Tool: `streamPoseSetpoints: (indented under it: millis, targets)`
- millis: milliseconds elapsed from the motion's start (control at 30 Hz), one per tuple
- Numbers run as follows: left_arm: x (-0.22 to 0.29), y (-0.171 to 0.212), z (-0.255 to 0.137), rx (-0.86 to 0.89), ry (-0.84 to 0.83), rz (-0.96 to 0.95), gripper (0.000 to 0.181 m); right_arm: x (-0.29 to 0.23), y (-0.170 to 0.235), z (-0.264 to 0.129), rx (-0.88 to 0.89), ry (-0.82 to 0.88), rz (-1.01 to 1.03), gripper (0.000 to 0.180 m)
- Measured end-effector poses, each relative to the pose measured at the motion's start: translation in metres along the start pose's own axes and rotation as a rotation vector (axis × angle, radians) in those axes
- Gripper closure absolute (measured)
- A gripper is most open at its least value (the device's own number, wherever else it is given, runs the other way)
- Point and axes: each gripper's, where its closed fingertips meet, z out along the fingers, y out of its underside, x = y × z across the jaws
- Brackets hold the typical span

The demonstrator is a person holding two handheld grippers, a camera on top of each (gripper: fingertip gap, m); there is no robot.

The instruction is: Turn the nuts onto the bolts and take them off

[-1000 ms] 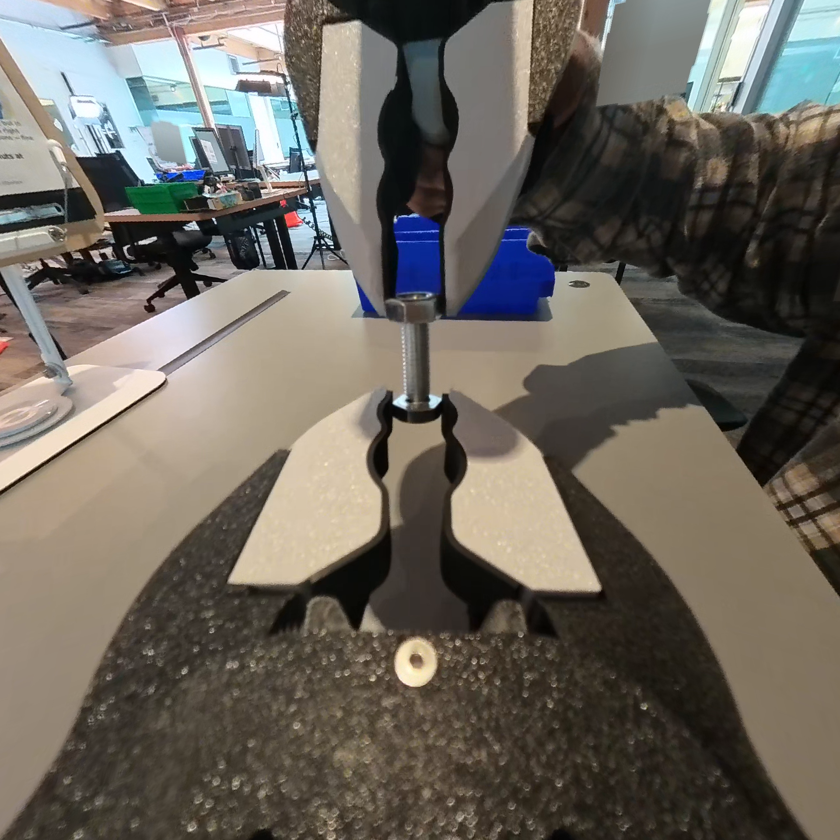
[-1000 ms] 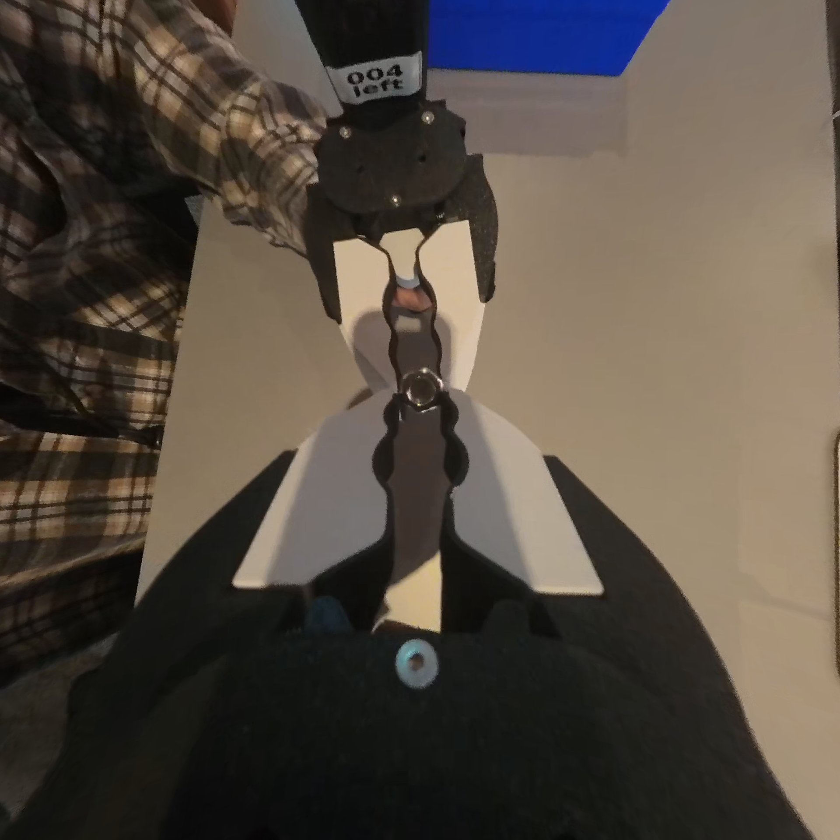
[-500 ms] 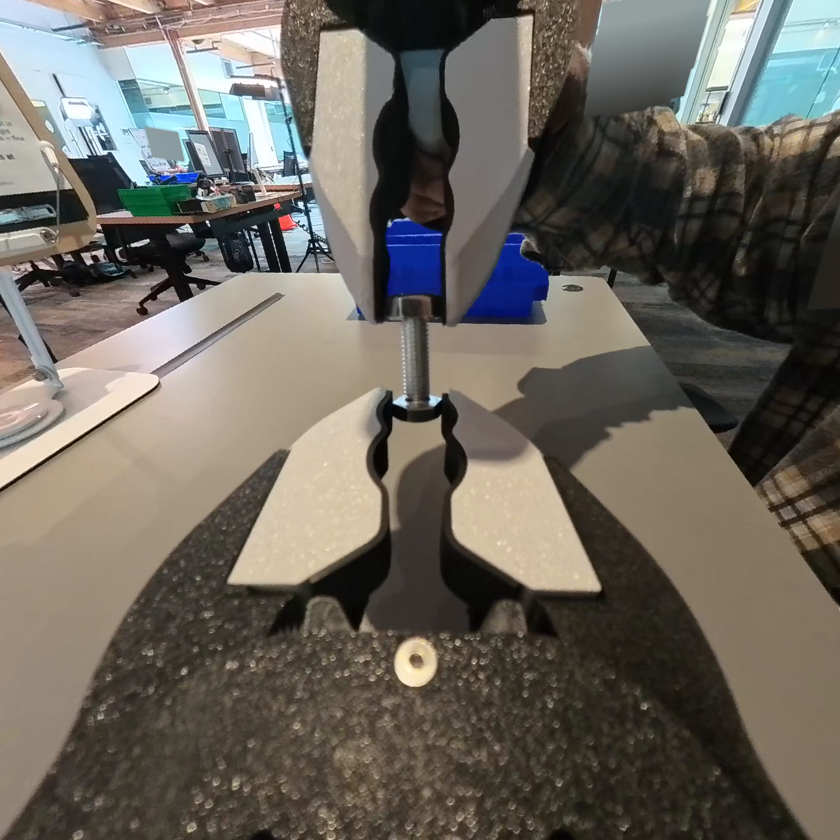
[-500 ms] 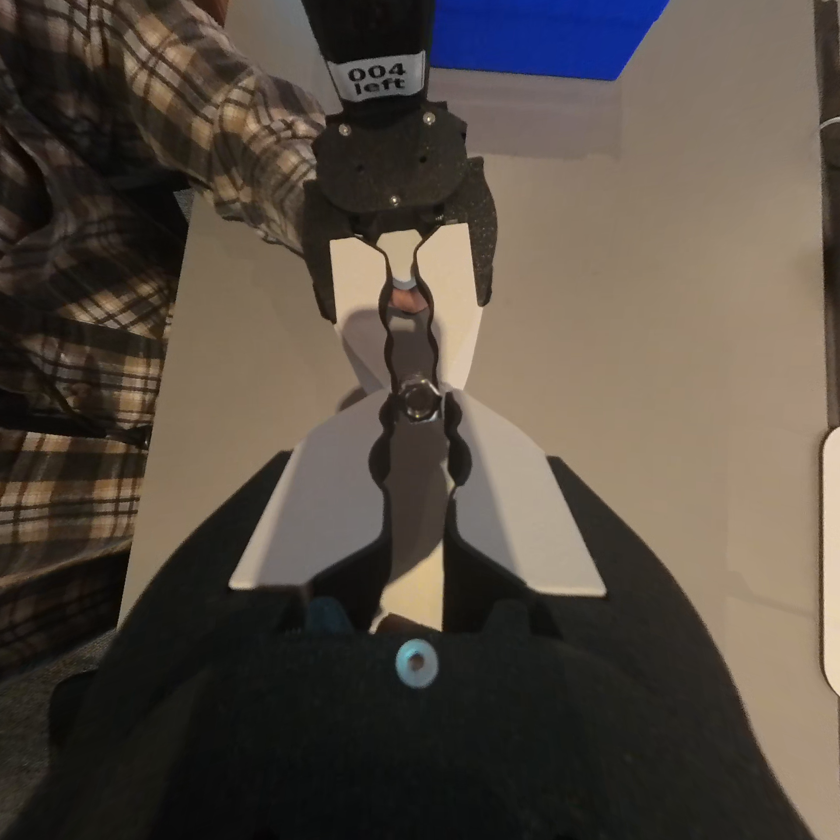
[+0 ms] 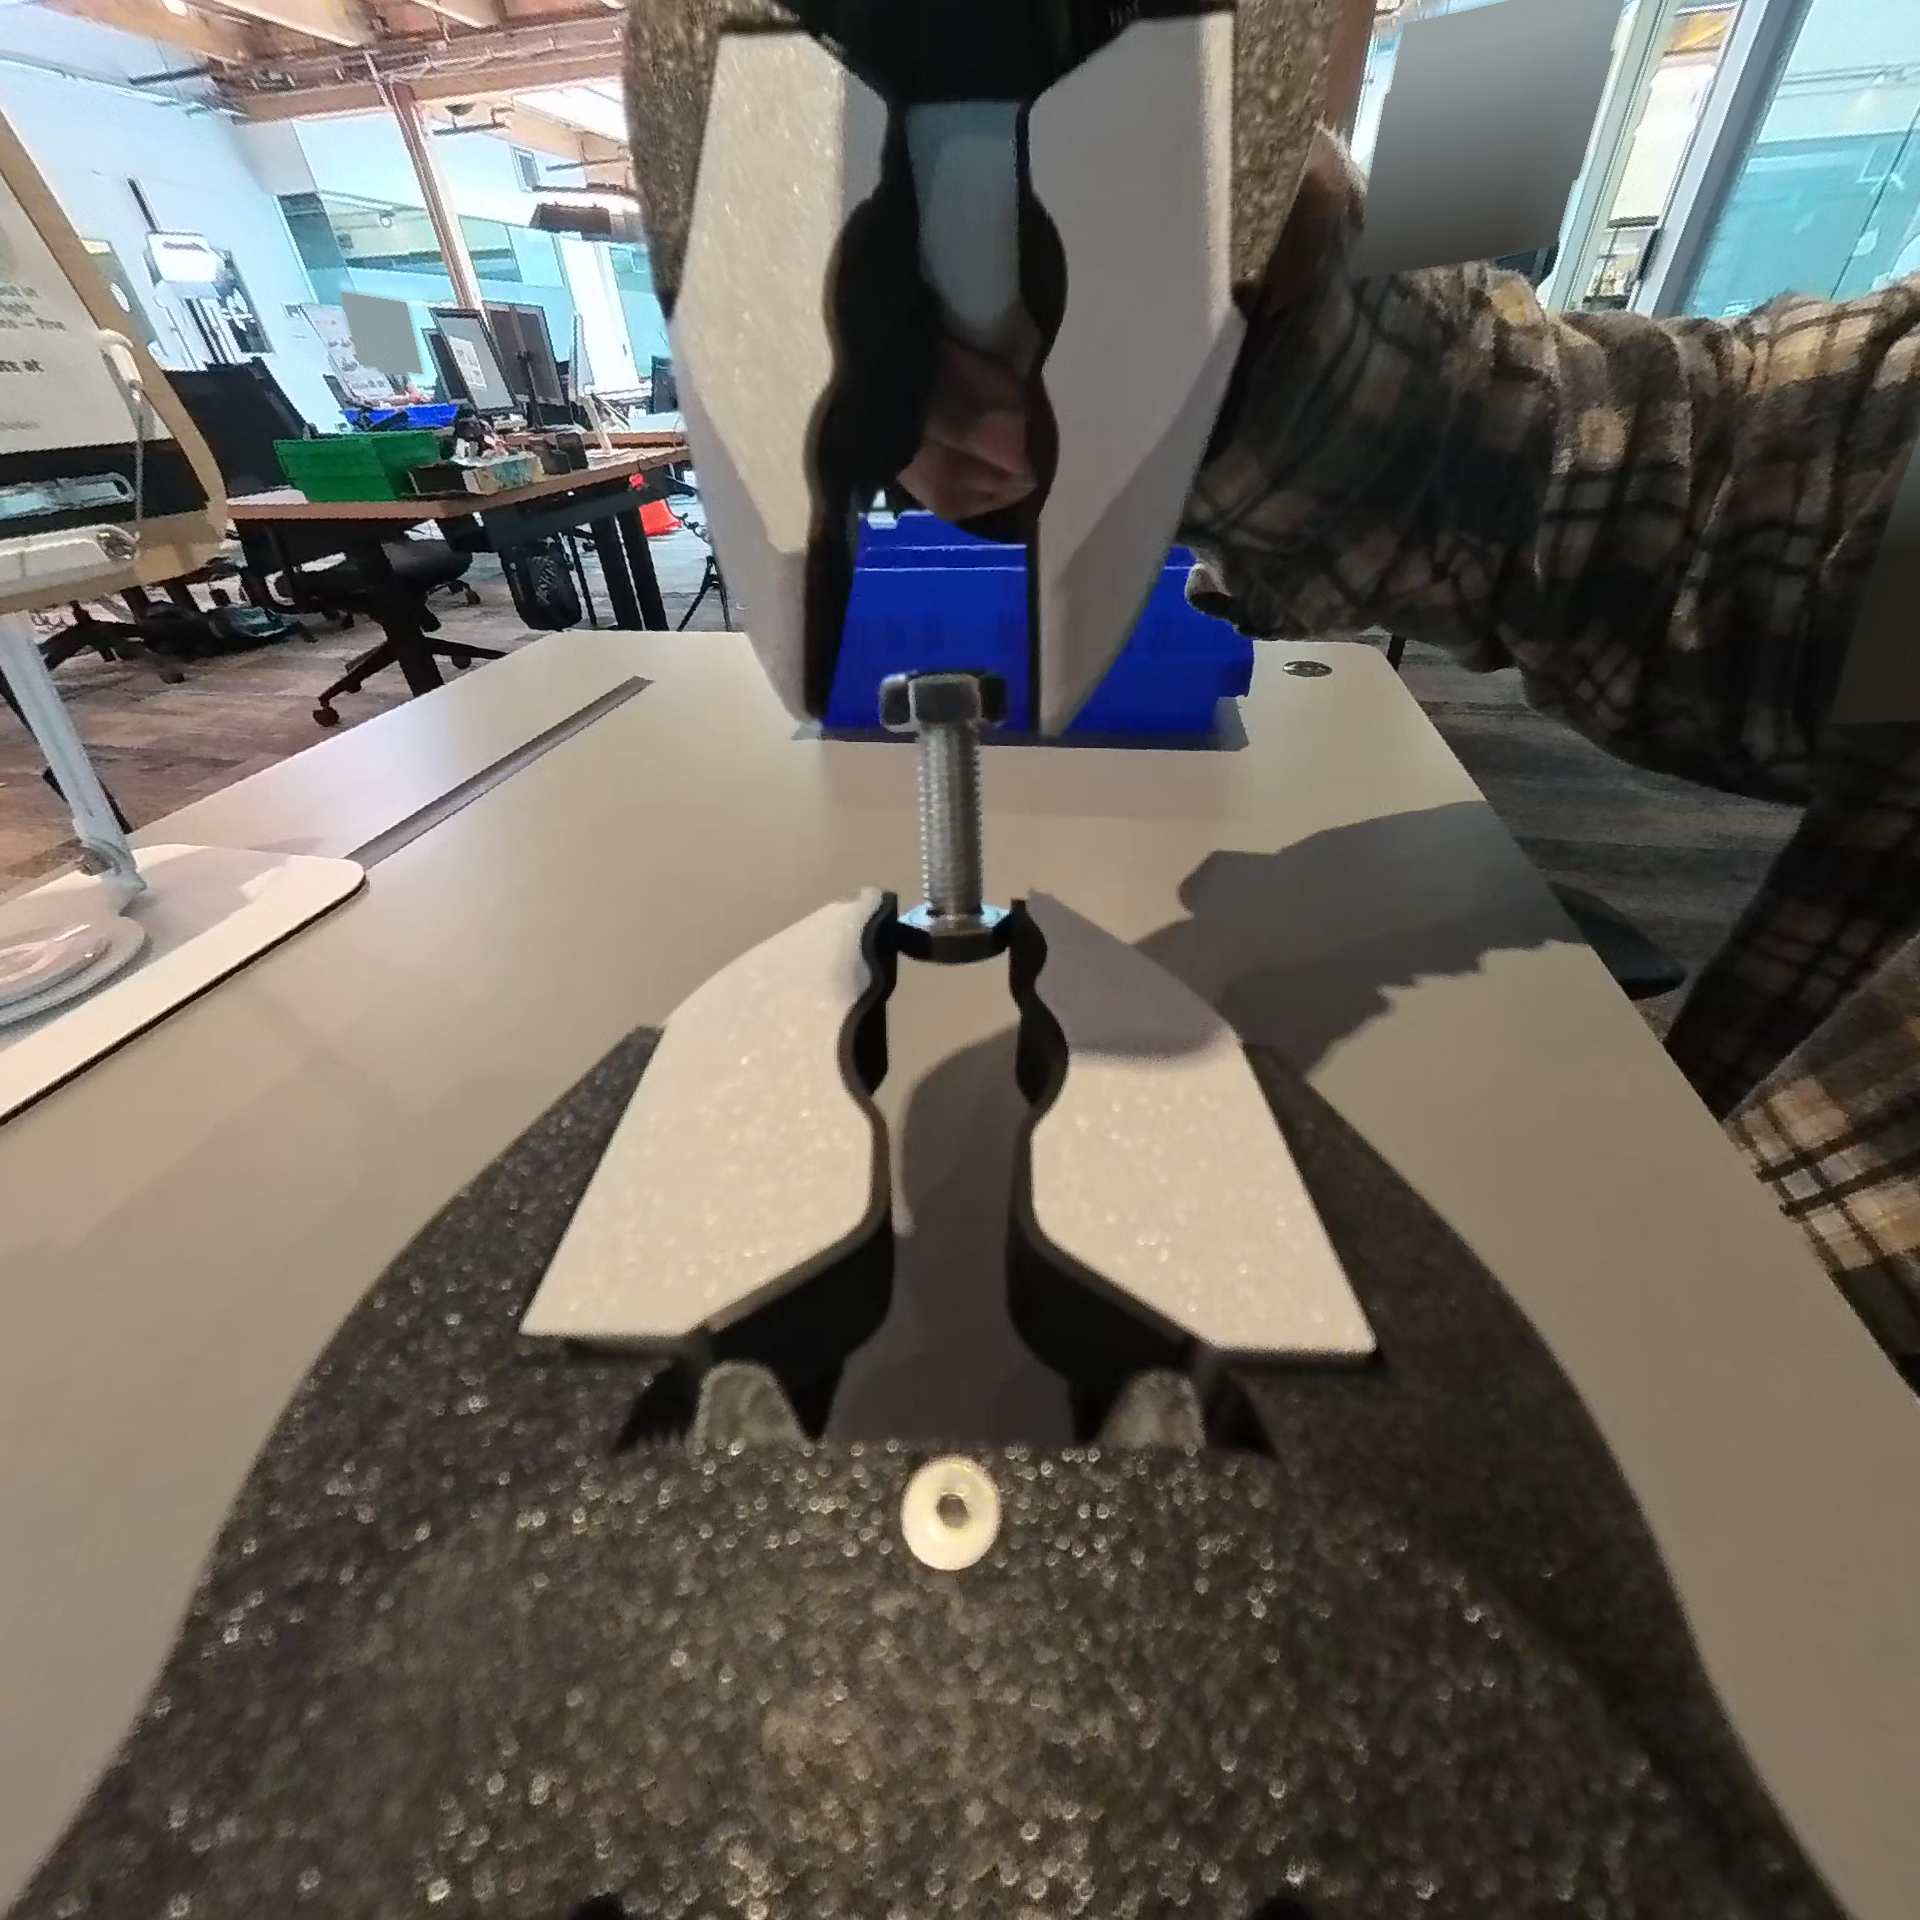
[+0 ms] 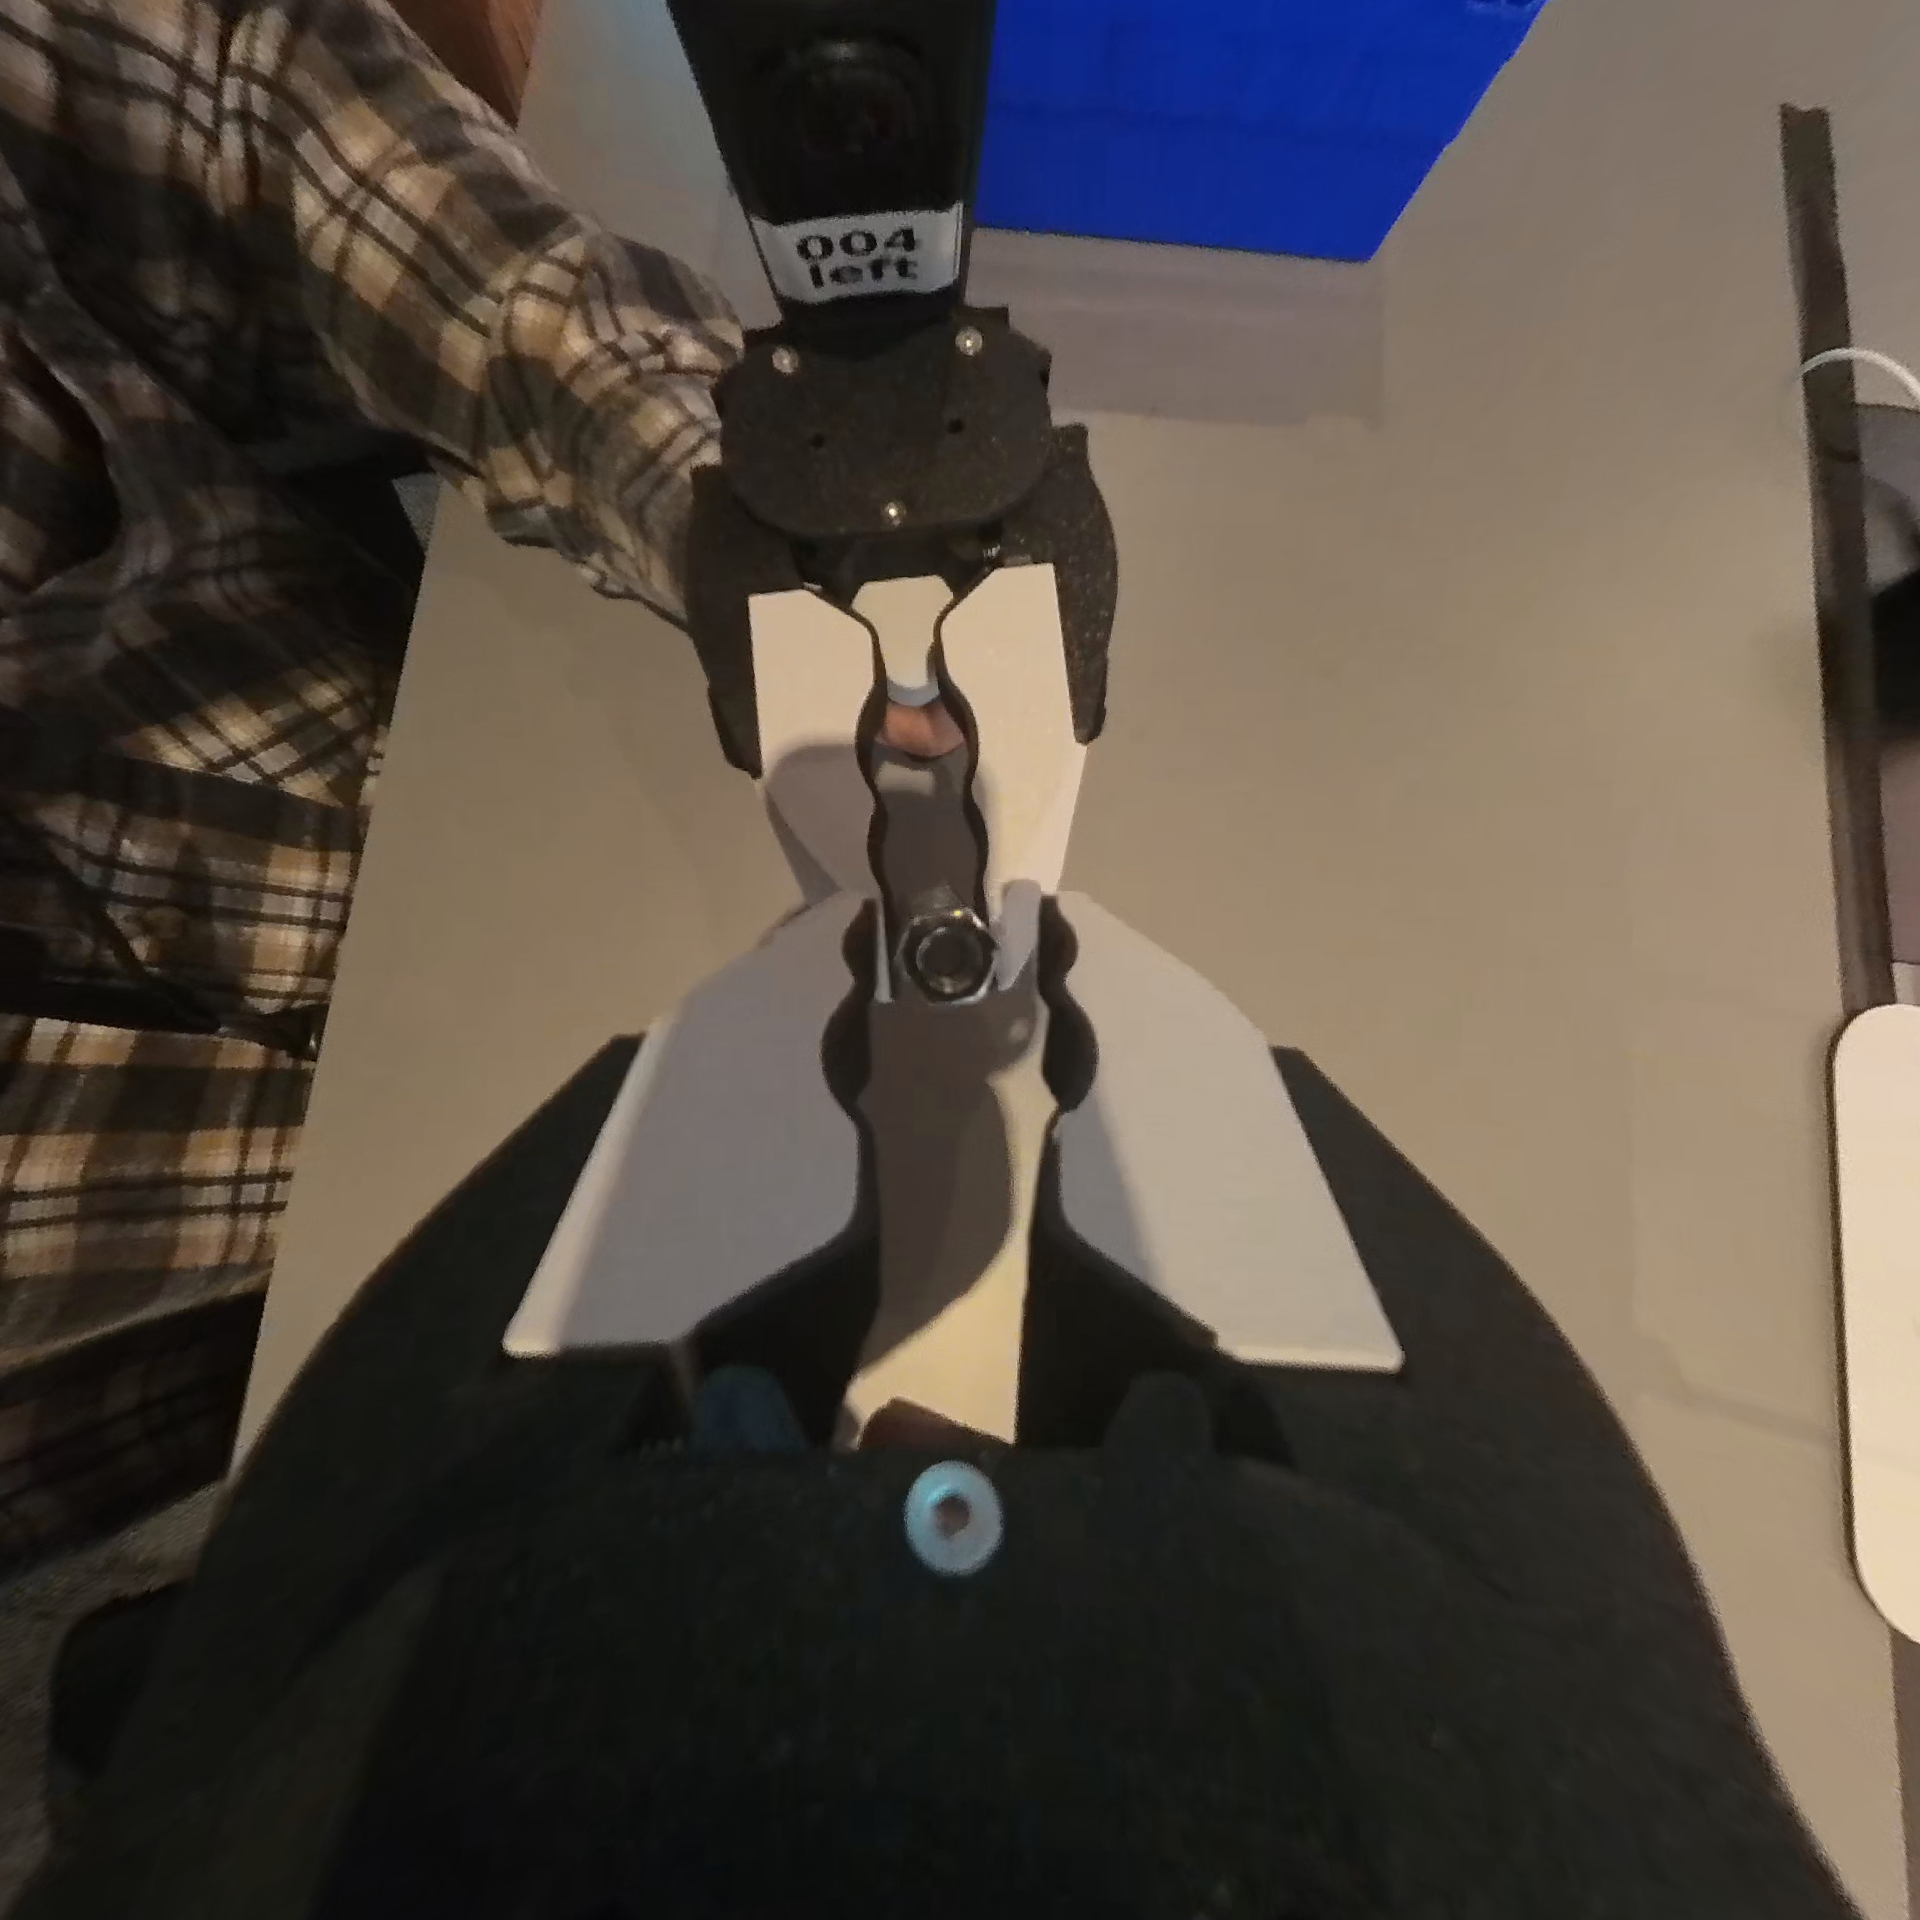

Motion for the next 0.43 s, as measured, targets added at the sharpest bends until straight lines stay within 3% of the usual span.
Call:
streamPoseSetpoints:
  millis: [133, 333, 433]
  targets:
    - [-0.001, -0.003, -0.002, 0.022, -0.003, -0.005, 0.161, 0.001, -0.01, -0.011, 0.102, 0.03, 0.021, 0.138]
    - [-0.004, -0.018, -0.011, 0.109, 0.002, -0.026, 0.161, 0.005, -0.029, -0.055, 0.735, 0.029, 0.211, 0.111]
    - [-0.002, -0.023, -0.012, 0.143, 0.017, -0.035, 0.161, 0.015, -0.02, -0.055, 0.91, 0.077, 0.258, 0.104]
